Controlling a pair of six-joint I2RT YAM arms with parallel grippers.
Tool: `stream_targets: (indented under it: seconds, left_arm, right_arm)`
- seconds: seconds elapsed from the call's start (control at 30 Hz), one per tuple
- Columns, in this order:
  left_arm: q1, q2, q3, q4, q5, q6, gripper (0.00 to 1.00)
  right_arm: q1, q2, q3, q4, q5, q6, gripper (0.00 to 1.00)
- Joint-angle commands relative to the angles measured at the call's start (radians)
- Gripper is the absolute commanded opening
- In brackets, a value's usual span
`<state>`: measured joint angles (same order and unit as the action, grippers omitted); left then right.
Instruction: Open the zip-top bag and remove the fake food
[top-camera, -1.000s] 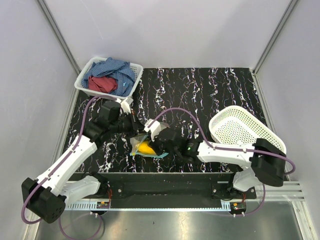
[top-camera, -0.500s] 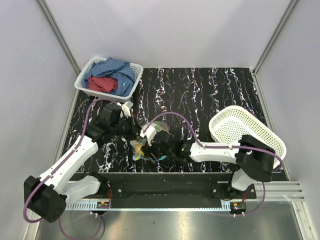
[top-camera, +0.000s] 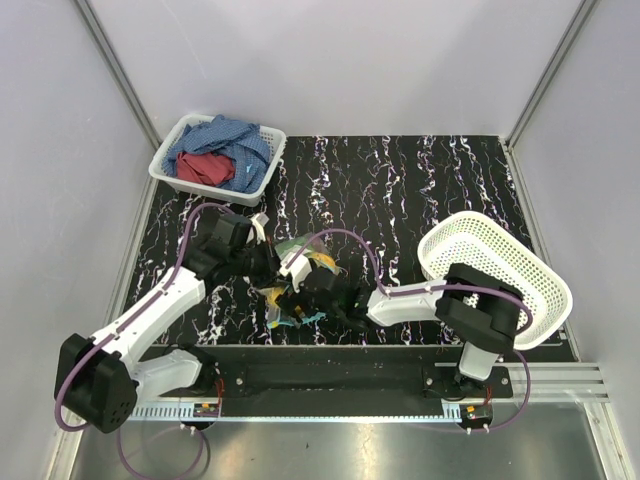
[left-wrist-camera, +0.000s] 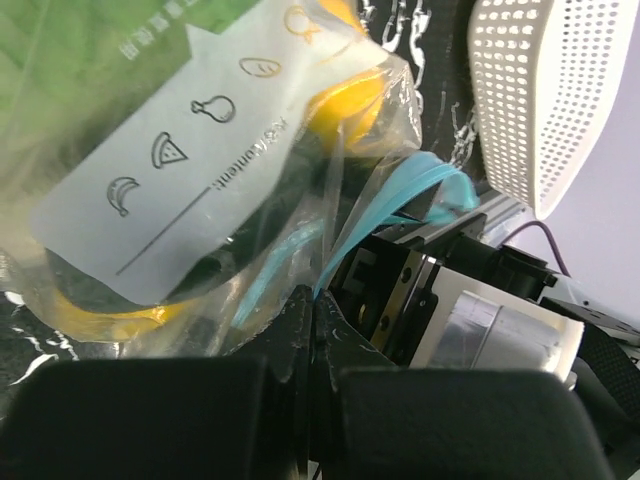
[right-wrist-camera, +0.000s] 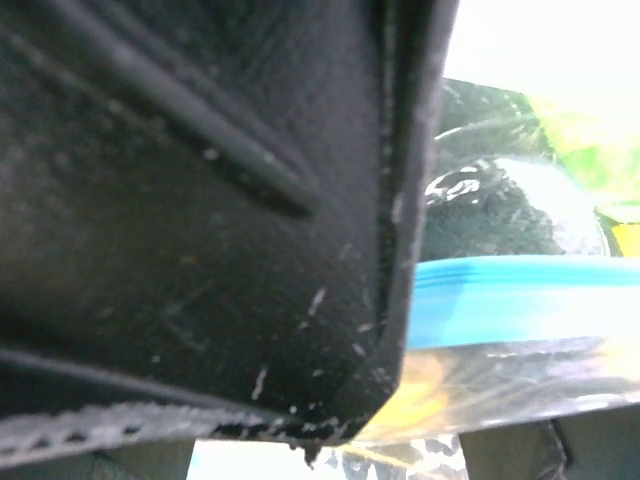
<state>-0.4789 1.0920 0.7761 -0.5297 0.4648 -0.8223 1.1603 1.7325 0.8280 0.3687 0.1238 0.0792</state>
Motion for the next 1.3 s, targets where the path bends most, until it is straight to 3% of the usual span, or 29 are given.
stream_targets:
  seconds: [0.0,0.13,0.37,0.47,0.53,0.83,0.97,1.13,1.27]
  left_arm:
    - [-0.012,0.003,0.025,0.071,0.069,-0.015,0.00]
    - [-0.013,0.008,0.046,0.062,0.069,-0.005,0.00]
    - [-0.012,0.006,0.083,0.050,0.069,0.008,0.00]
    - [-0.013,0.002,0.121,0.031,0.069,0.037,0.00]
    - [-0.013,0.002,0.167,0.016,0.066,0.046,0.00]
    - [-0.012,-0.003,0.276,-0.018,0.040,0.090,0.00]
    - [-0.012,-0.035,0.256,-0.018,0.021,0.081,0.00]
    - [-0.012,-0.066,0.233,0.006,0.043,0.039,0.00]
    - [-0.012,-0.070,0.238,0.039,0.063,-0.017,0.00]
  right_arm:
    - [0.006,0.090,-0.013,-0.030,0.056,-0.048,0.91]
    - [0.007,0.108,-0.006,-0.016,0.076,-0.058,0.81]
    - [0.006,-0.098,-0.001,-0.143,0.051,-0.067,0.35]
    - [0.006,-0.224,-0.004,-0.224,0.043,-0.073,0.08]
    - [0.007,-0.292,0.000,-0.302,0.007,-0.070,0.00]
    - [0.006,-0.537,0.019,-0.525,-0.055,-0.003,0.00]
    - [0.007,-0.628,0.008,-0.556,0.068,0.080,0.00]
    - [0.004,-0.665,0.078,-0.594,0.203,0.298,0.00]
    - [-0.014,-0.674,0.192,-0.811,0.358,0.523,0.00]
